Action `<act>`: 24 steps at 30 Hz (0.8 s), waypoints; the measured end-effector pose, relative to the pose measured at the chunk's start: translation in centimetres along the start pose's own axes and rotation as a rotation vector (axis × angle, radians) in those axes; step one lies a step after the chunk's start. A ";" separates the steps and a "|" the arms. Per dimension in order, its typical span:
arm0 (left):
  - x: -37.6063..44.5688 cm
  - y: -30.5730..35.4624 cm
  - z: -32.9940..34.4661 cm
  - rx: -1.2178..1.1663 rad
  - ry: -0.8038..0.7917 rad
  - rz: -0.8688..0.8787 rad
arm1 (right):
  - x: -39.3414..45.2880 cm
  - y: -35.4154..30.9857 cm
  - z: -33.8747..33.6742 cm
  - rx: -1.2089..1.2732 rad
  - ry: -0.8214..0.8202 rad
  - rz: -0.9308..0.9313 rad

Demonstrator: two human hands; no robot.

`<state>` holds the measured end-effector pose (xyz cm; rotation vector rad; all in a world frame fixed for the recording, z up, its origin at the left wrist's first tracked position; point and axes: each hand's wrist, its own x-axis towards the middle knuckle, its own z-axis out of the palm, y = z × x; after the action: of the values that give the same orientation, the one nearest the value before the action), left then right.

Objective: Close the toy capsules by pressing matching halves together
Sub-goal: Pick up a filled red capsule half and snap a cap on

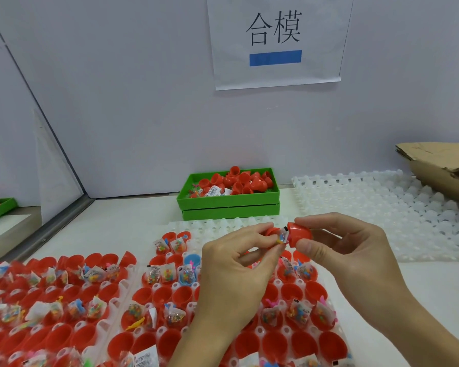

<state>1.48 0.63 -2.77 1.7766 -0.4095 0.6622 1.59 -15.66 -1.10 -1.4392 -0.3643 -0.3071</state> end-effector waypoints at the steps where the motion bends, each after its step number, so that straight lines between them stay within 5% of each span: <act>1: 0.0 0.0 0.0 0.021 0.006 0.025 | 0.0 -0.2 0.0 -0.009 -0.007 -0.023; 12: 0.0 0.0 0.0 0.391 0.009 0.371 | -0.2 -0.5 0.4 -0.093 -0.019 -0.147; 20: 0.1 0.2 0.1 0.371 0.003 0.359 | -0.1 -0.5 0.7 -0.085 0.035 -0.150; 24: 0.2 0.9 0.0 0.137 0.069 0.219 | -0.1 -0.6 0.6 -0.060 0.034 -0.148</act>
<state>1.07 0.32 -1.96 1.8483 -0.5270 0.9219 1.18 -15.10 -0.53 -1.4662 -0.4378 -0.4654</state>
